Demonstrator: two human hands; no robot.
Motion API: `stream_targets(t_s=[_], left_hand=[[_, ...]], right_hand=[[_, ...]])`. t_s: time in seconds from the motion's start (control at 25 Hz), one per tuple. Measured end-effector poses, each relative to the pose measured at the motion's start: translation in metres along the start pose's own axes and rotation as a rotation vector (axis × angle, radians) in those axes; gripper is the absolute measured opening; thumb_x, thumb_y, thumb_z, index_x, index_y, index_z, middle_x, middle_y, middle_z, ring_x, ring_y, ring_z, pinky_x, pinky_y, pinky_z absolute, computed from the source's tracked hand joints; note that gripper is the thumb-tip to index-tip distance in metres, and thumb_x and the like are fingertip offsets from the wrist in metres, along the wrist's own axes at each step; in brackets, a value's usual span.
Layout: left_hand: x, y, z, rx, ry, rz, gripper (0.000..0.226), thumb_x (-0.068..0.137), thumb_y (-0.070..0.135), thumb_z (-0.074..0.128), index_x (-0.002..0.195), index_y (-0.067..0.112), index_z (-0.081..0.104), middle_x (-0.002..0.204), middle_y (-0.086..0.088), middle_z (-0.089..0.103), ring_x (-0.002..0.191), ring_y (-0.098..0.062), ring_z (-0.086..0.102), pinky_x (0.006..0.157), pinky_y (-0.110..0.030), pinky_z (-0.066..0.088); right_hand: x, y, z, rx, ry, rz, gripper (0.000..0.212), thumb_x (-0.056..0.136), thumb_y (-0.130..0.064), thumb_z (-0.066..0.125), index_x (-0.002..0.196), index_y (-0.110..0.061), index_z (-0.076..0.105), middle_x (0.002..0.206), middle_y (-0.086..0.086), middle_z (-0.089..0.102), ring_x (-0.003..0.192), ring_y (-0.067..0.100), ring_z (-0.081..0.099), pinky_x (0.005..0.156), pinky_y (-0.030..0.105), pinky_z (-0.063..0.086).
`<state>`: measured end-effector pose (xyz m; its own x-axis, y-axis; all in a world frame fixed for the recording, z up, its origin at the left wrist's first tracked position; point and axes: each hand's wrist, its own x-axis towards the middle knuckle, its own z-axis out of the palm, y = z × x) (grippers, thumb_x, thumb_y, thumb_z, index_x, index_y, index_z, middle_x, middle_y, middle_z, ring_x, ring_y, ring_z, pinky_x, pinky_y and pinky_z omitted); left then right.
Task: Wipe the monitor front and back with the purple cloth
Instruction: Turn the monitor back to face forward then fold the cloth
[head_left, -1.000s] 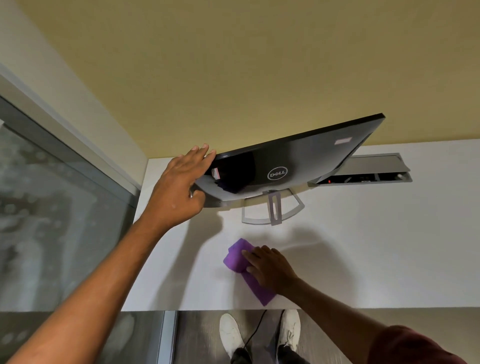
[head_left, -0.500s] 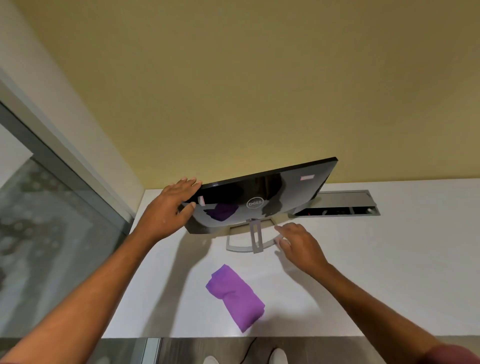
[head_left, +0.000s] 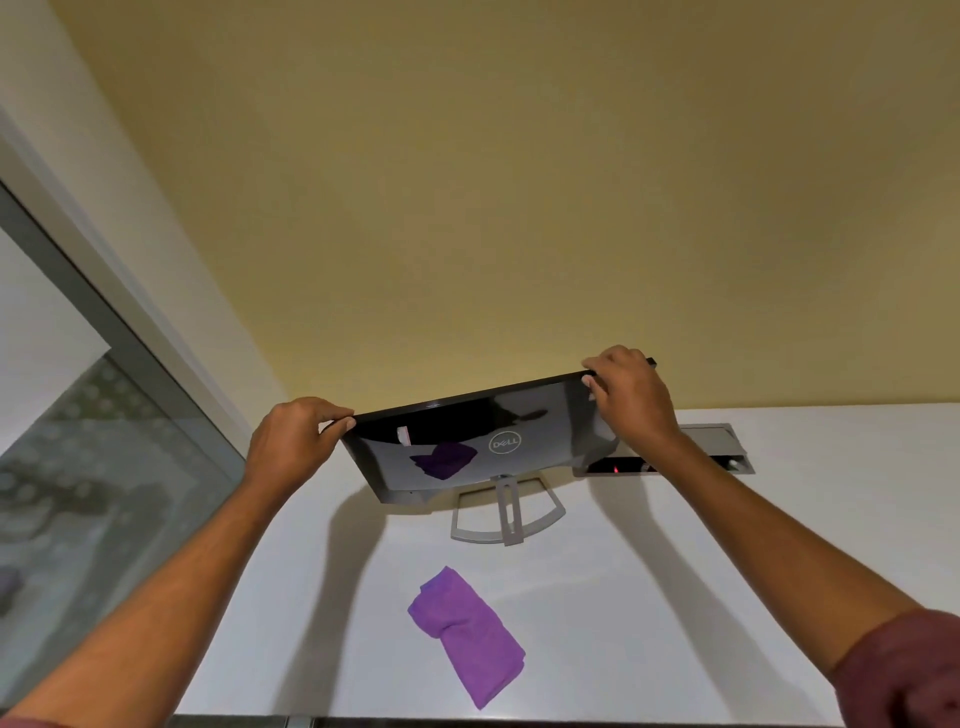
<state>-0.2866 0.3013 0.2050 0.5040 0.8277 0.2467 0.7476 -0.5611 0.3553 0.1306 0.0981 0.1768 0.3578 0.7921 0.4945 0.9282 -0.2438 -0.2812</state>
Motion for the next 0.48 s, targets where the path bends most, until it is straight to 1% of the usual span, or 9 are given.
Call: stream_targets(t_s=[0.08,0.12,0.28,0.48], left_hand=[[0.0,-0.004,-0.001,0.001,-0.003,-0.002,0.014,0.096,0.041,0.075,0.107,0.037,0.083,0.109,0.012,0.08,0.1,-0.019,0.072,0.078,-0.039,0.059],[-0.001,-0.006,-0.002,-0.003,-0.004,-0.004,0.014,0.095,0.041,0.075,0.107,0.037,0.083,0.109,0.012,0.08,0.099,-0.019,0.072,0.079,-0.039,0.059],[-0.002,-0.003,-0.004,-0.02,-0.023,-0.026,0.015,0.095,0.04,0.077,0.107,0.036,0.083,0.108,0.011,0.08,0.099,-0.02,0.072,0.08,-0.04,0.059],[-0.006,-0.003,-0.006,-0.009,-0.046,-0.061,0.013,0.092,0.043,0.079,0.103,0.039,0.084,0.102,0.014,0.081,0.096,-0.017,0.073,0.079,-0.037,0.059]], right_hand=[[0.005,0.0,0.002,-0.025,-0.052,0.009,0.009,0.097,-0.004,0.074,0.103,-0.008,0.08,0.101,0.009,0.069,0.098,0.033,0.061,0.063,0.039,0.052],[0.008,-0.001,0.002,-0.037,-0.072,0.025,0.009,0.097,-0.003,0.072,0.1,-0.008,0.08,0.1,0.008,0.069,0.099,0.032,0.06,0.062,0.038,0.051],[0.016,-0.005,-0.002,-0.064,-0.112,0.096,0.011,0.097,-0.003,0.074,0.099,-0.011,0.081,0.099,0.005,0.07,0.099,0.028,0.06,0.064,0.033,0.041],[0.019,-0.005,-0.001,-0.031,-0.121,0.12,0.013,0.096,0.0,0.072,0.098,-0.01,0.08,0.098,0.005,0.069,0.1,0.029,0.059,0.065,0.034,0.04]])
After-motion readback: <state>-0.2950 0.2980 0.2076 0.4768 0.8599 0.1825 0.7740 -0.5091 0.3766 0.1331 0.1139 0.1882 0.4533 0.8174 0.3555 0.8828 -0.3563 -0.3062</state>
